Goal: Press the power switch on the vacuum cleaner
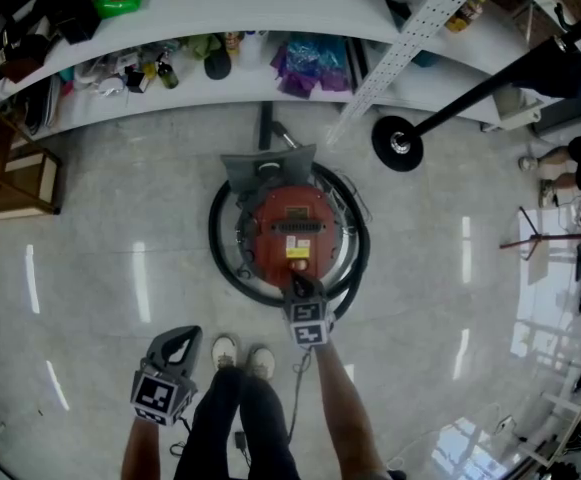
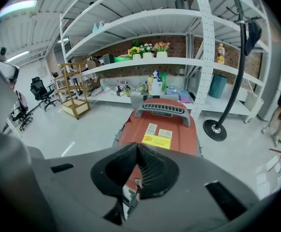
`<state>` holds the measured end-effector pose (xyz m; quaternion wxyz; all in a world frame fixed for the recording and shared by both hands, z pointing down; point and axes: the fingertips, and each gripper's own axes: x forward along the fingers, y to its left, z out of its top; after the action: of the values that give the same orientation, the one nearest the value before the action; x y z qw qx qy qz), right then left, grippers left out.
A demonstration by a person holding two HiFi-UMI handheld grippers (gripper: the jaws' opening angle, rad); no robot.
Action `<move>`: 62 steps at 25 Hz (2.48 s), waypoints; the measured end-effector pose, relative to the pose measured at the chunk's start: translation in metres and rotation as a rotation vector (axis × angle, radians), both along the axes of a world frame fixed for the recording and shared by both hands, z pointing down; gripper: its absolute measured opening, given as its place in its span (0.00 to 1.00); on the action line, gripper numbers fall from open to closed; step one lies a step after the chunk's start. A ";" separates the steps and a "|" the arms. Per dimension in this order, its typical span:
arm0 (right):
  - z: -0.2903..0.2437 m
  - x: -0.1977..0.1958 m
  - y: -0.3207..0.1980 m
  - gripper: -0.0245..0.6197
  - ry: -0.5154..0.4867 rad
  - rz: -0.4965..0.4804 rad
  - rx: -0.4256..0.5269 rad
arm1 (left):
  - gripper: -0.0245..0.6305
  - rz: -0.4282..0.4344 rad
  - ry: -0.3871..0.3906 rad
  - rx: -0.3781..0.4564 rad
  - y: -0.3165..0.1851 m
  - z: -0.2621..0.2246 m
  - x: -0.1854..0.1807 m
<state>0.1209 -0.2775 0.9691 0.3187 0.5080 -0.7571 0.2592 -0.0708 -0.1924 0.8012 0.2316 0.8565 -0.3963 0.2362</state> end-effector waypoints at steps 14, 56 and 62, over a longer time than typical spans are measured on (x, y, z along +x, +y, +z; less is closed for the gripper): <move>0.020 0.002 -0.010 0.06 0.018 0.021 -0.030 | 0.05 -0.016 -0.003 -0.014 -0.006 0.005 -0.006; 0.039 0.001 -0.009 0.06 -0.030 0.046 -0.109 | 0.05 -0.030 0.020 -0.034 -0.002 0.015 0.001; 0.037 0.001 -0.010 0.06 -0.035 0.060 -0.105 | 0.05 -0.028 0.020 -0.030 -0.003 0.015 -0.001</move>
<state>0.1220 -0.2876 1.0062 0.3239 0.5084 -0.7322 0.3169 -0.0719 -0.1950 0.8164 0.2514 0.8495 -0.4026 0.2303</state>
